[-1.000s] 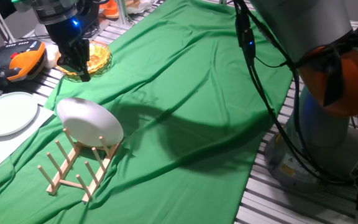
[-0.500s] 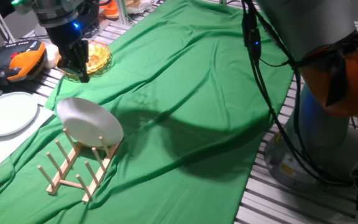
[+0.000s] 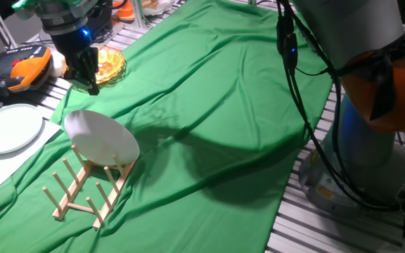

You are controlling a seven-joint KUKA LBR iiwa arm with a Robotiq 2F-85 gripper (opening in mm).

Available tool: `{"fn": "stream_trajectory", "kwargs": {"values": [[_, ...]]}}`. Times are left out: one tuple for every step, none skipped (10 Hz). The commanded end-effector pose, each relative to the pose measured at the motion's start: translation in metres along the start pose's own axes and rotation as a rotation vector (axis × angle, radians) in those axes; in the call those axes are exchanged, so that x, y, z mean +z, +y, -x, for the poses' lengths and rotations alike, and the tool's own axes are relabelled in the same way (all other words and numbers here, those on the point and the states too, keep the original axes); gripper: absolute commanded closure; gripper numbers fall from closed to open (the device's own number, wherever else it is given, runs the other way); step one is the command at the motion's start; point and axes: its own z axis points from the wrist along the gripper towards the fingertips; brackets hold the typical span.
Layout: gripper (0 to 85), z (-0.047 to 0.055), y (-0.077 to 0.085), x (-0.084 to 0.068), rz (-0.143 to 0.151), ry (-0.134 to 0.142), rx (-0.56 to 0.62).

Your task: Put the dish on the dish rack

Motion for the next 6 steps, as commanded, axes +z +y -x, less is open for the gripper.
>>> {"fn": "stream_trajectory", "kwargs": {"values": [[85.0,0.0009,-0.0004,0.0002,-0.004,-0.002,0.0],[85.0,0.0018,-0.0008,0.0008,-0.004,-0.001,0.0],[85.0,0.0026,-0.0004,0.0011,0.003,0.004,0.001],[85.0,0.0029,-0.0002,0.001,0.005,0.006,0.003],[85.0,0.0029,-0.0001,0.0007,0.008,0.01,0.002],[85.0,0.0028,-0.0001,0.0005,0.011,0.014,0.004]]}}
